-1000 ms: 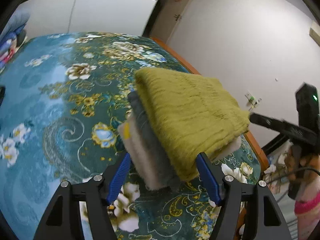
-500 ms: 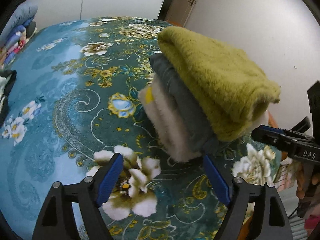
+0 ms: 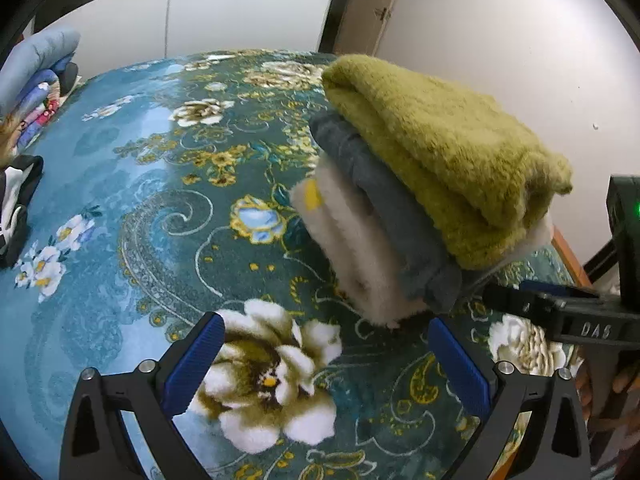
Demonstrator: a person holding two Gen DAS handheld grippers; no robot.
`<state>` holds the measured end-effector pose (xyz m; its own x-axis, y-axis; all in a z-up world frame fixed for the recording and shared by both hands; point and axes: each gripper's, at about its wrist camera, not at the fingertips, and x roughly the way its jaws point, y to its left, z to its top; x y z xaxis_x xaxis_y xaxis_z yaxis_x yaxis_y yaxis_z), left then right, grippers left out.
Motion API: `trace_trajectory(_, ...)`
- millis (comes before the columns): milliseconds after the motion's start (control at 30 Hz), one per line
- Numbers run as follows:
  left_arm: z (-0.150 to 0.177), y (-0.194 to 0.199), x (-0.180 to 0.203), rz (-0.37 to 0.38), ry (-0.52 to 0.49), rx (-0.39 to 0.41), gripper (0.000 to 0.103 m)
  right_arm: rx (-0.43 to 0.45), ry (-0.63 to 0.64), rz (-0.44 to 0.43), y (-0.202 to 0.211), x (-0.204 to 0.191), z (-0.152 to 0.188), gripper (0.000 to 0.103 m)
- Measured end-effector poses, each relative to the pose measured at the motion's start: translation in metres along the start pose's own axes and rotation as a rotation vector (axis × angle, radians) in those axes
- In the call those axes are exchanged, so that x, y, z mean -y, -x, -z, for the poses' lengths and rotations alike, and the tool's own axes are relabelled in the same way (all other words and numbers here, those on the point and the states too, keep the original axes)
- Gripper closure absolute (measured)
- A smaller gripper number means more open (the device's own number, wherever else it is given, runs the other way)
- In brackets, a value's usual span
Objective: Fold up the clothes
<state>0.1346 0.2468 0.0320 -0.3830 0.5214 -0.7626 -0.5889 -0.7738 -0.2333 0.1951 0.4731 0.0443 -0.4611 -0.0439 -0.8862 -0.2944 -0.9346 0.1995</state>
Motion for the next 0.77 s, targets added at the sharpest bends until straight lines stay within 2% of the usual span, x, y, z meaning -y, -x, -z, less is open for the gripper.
trace_trajectory(67, -0.001, 0.003, 0.0, -0.01, 0.007, 0.037, 0.0, 0.014, 0.006, 0.031, -0.001, -0.004, 0.001, 0.013)
trace_trajectory(200, 0.0, 0.009, -0.004, -0.079, 0.018, 0.113, 0.0, 0.086, 0.019, 0.076, 0.003, -0.013, 0.003, 0.013)
trace_trajectory(300, 0.0, 0.01, -0.007, -0.077, 0.023, 0.131, 0.0, 0.147, 0.036, 0.108, 0.007, -0.02, 0.007, 0.013)
trace_trajectory(433, 0.002, 0.006, -0.007, -0.071, -0.005, 0.12, 0.0, 0.221, 0.066, 0.141, 0.009, -0.029, 0.012, 0.013)
trace_trajectory(600, 0.005, -0.002, -0.005, -0.018, -0.025, 0.082, 0.0, 0.302, 0.102, 0.184, 0.011, -0.04, 0.013, 0.013)
trace_trajectory(767, 0.008, -0.006, -0.005, -0.013, -0.033, 0.069, 0.0, 0.307, 0.096, 0.21, 0.01, -0.046, 0.011, 0.013)
